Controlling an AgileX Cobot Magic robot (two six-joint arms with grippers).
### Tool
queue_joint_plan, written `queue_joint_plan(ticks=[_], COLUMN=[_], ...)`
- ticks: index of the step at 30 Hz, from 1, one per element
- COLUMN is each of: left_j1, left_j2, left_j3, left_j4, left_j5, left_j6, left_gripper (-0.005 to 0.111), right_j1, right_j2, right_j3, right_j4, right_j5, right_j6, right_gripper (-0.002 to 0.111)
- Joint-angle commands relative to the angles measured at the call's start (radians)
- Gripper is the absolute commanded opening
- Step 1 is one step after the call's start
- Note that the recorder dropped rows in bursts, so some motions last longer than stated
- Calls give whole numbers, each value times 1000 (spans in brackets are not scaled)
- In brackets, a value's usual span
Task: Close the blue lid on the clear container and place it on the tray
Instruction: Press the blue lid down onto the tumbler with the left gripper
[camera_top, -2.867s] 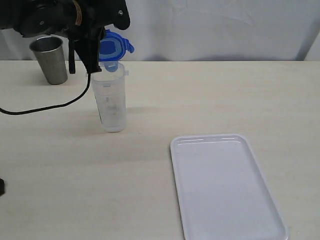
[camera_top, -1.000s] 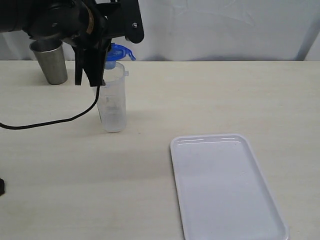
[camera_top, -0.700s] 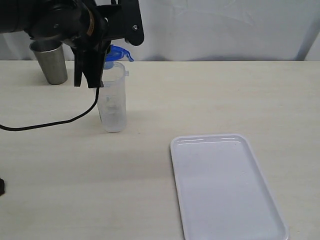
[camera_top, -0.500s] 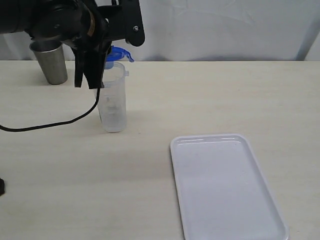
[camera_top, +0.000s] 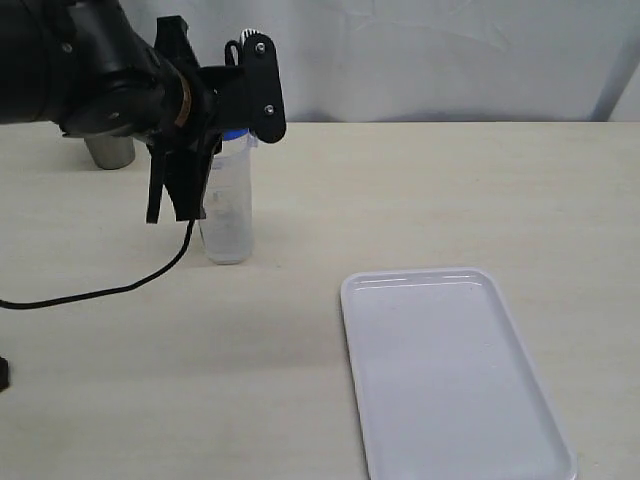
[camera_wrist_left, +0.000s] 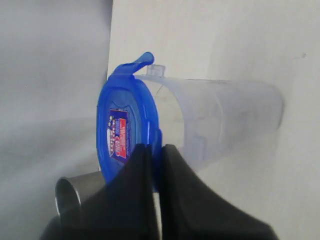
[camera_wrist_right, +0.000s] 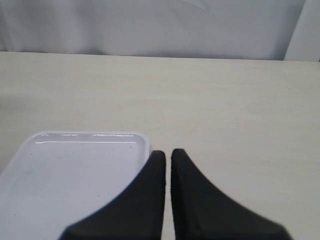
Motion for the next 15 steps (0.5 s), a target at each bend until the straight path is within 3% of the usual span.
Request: queue_joint_plan(ticks=[1, 15], left_j1=[-9, -9], left_j2=[-5, -7], left_j3=[23, 23], left_j4=[39, -47], left_j5=[-34, -4], left_j6=[-52, -31], left_gripper=[0, 0], right_j1=[2, 2], right_j2=[-2, -2], right_j3=[1, 1], right_j4=[-5, -5], right_j5=[-7, -7], right_j6=[-3, -1], right_gripper=[5, 5])
